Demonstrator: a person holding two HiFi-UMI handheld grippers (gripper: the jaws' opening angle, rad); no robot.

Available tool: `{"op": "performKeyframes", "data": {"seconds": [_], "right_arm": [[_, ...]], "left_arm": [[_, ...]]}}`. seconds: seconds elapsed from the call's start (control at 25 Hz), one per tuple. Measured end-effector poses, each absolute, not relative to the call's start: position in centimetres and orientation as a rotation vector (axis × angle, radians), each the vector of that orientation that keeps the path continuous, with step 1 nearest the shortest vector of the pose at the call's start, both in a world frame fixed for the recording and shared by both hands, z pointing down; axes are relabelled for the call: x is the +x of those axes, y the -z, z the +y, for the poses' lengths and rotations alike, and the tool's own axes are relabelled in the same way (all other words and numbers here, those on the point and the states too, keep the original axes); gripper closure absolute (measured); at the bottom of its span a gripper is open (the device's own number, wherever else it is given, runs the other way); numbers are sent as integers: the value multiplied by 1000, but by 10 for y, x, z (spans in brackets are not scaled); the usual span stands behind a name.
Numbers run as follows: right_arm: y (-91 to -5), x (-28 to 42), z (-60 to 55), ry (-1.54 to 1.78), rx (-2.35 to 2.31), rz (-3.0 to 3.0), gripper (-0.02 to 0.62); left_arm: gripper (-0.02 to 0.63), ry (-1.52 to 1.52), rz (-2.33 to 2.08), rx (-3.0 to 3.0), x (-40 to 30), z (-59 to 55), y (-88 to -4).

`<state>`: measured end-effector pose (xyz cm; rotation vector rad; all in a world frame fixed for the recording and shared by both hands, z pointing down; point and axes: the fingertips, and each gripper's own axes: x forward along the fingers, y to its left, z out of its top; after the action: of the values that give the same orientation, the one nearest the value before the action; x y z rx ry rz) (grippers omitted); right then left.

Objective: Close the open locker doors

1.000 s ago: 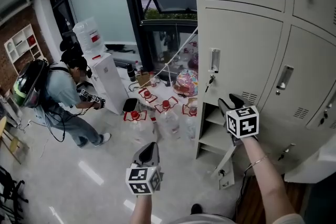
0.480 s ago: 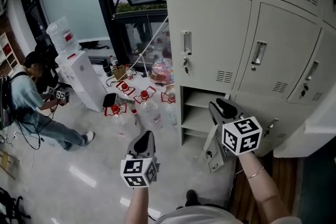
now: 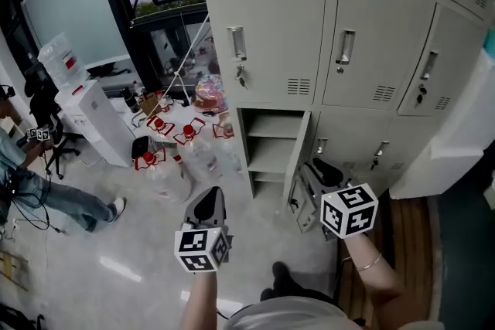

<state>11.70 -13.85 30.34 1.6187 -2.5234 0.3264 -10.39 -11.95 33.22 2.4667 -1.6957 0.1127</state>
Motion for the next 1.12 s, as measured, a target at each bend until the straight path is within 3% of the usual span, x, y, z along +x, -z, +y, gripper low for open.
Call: {"op": "performKeyframes", "data": {"seconds": [0.4, 1.12], "right_arm": [[-365, 110, -118, -490, 1602, -2440, 502], [-432, 87, -174, -450, 1446, -2309, 492]], "left_arm": [[586, -164, -1623, 2474, -86, -104, -355], [586, -193, -1652, 2382, -94, -138, -382]]}}
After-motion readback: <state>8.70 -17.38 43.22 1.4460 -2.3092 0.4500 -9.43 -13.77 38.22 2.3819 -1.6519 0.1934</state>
